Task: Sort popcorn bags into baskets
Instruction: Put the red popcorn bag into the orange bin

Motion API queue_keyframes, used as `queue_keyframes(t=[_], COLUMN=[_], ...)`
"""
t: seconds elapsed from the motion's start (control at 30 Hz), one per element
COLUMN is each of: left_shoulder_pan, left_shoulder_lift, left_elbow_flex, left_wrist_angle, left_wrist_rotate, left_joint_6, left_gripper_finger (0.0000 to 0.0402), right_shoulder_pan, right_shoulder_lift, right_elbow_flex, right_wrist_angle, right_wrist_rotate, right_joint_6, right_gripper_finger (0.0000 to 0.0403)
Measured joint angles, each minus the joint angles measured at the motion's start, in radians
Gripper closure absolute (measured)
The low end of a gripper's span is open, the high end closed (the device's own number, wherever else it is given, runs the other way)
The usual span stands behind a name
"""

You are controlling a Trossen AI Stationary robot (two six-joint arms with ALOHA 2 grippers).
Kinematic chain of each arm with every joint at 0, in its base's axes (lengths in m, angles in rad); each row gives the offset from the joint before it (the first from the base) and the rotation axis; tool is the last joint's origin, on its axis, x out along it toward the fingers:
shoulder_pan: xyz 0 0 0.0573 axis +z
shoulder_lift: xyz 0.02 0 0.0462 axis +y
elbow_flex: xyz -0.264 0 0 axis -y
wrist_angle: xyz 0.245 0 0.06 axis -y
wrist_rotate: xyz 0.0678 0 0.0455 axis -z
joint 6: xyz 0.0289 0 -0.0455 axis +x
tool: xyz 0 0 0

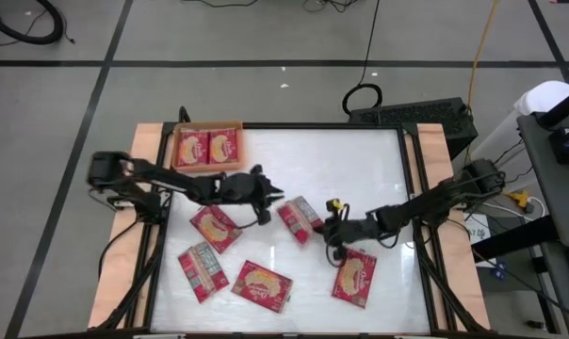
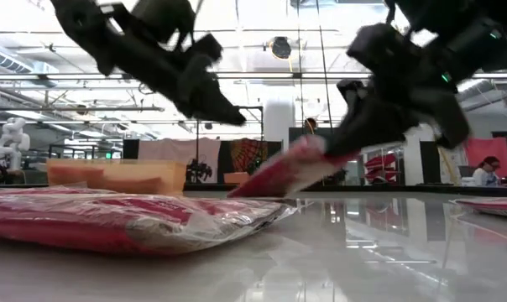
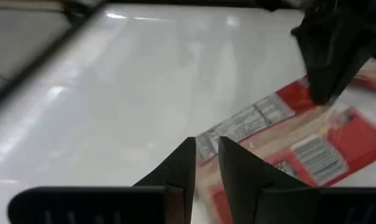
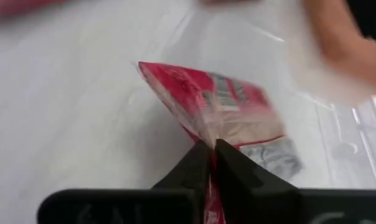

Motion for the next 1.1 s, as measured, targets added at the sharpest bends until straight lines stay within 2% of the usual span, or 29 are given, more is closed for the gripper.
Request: queue_keyframes(t=[0.17,0.33,0.47,0.57,0.7,0.83,0.97,1.1], left_shoulder_pan=[-0.026,-0.073,-0.091,-0.087,-0.065,-0.036,-0.009,0.014], left_shoulder_lift=[-0.183,-0.237,-0.229,-0.21,-0.173,-0.12,-0.1,-0.098], left_elbow_flex=[0.0,0.0,0.0,0.0,0.001,0.001,0.001,0.001], left_wrist_angle=[-0.087,-0.103,-0.088,-0.086,-0.063,-0.043,-0.034,-0.022], left_wrist_rotate=[-0.031,-0.022,-0.022,-0.056,-0.075,-0.118,-0.219,-0.229], left_joint_6=[0.133,0.211,0.207,0.175,0.139,0.08,-0.004,-0.05], left_gripper_finger=[0.033,0.0317,0.0266,0.0213,0.015,0.0116,0.0119,0.0149], right_shoulder_pan=[-0.12,-0.293,-0.41,-0.458,-0.496,-0.52,-0.537,-0.558], right_shoulder_lift=[-0.129,-0.248,-0.296,-0.307,-0.307,-0.307,-0.307,-0.307], right_elbow_flex=[0.0,0.0,0.0,0.0,0.0,0.0,0.0,0.0], right_wrist_angle=[-0.023,-0.02,-0.019,-0.018,-0.01,0.045,0.196,0.408], right_wrist_rotate=[-0.095,-0.267,-0.423,-0.49,-0.519,-0.517,-0.466,-0.463], right_joint_6=[0.084,0.226,0.269,0.251,0.207,0.196,0.165,0.123], right_gripper_finger=[0.04,0.0401,0.0402,0.0402,0.0402,0.0403,0.0403,0.0403])
